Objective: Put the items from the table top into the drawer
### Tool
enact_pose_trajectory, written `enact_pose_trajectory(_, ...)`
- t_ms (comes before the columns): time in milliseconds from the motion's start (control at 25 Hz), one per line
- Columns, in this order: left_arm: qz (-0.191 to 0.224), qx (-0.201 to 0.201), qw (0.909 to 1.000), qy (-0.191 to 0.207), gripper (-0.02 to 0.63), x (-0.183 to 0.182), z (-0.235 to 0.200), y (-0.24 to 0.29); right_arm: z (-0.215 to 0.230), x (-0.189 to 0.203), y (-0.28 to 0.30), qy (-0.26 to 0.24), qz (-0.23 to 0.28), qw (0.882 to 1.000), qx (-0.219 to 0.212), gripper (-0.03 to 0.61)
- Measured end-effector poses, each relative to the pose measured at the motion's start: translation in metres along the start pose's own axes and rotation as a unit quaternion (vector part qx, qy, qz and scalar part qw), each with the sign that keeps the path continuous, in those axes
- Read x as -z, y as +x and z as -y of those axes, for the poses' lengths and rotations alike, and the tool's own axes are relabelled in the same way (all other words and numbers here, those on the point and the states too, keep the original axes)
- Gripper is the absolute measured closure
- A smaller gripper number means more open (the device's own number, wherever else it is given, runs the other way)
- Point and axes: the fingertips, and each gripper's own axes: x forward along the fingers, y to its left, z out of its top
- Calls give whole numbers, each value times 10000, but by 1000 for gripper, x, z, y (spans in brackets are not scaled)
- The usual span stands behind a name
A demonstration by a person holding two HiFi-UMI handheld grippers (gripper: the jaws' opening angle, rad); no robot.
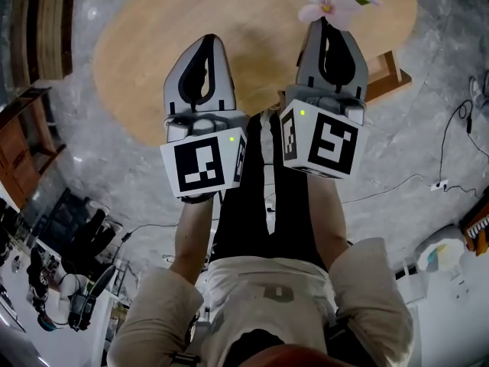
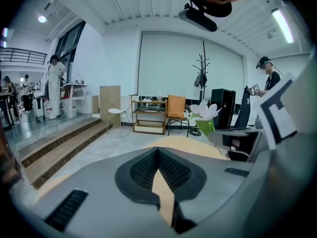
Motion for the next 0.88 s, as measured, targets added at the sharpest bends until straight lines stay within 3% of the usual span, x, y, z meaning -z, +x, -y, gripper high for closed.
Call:
enact_pose_trajectory(240,99,46,9999,-15,606,-8,32,8,21,-4,-33,-605,16,9980,-155,548)
enact_pose_trajectory(600,6,165,9998,140,606,-2,22,9,19,-4,-29,-698,-5,9975,-82,548)
enact_pose_trajectory(720,-69,282,9994,180,606,6,32,16,48,9,-24,-430,-129,9988,210,548)
enact_pose_trajectory(880,-198,625,9974,301,606,22,72,29,131,40,-37,119,-342,9942,1010,548)
